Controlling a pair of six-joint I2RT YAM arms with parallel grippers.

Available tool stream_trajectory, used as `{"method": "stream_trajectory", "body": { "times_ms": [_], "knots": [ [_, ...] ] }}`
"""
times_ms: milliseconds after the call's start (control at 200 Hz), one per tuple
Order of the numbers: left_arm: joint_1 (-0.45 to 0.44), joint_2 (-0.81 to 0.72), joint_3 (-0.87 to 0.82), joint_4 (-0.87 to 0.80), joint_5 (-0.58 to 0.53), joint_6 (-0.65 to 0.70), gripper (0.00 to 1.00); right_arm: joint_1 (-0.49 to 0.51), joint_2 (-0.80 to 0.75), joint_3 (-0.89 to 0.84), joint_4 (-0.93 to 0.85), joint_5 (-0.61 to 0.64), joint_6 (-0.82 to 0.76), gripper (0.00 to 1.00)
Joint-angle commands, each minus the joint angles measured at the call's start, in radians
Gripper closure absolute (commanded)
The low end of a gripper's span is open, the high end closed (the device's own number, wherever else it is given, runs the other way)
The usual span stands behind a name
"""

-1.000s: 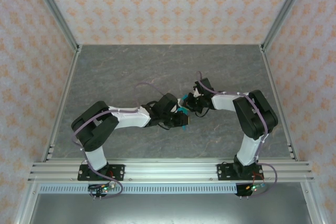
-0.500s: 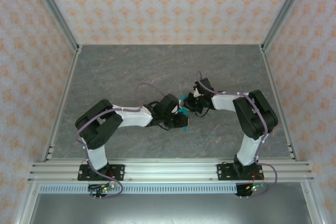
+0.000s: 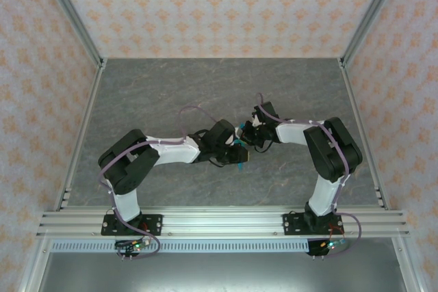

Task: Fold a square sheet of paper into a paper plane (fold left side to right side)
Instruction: Fold the wing for the fifth time at the center of the table.

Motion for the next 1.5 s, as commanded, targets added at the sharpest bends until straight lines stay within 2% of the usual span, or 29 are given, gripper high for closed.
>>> {"method": "stream_trajectory", "body": {
  "times_ms": [0, 641, 1496],
  "knots": [
    [0.0, -0.003, 0.035, -0.017, 0.009, 0.02, 0.8, 0.0, 0.068, -0.021, -0.116, 0.081, -0.017, 0.91],
    [0.001, 0.039, 0.018, -0.076, -0.064, 0.058, 0.81, 0.002, 0.068, -0.023, -0.122, 0.084, -0.022, 0.91],
    [0.001, 0.077, -0.021, -0.047, -0.069, 0.041, 0.81, 0.001, 0.065, -0.019, -0.12, 0.075, -0.021, 0.91]
  ]
}}
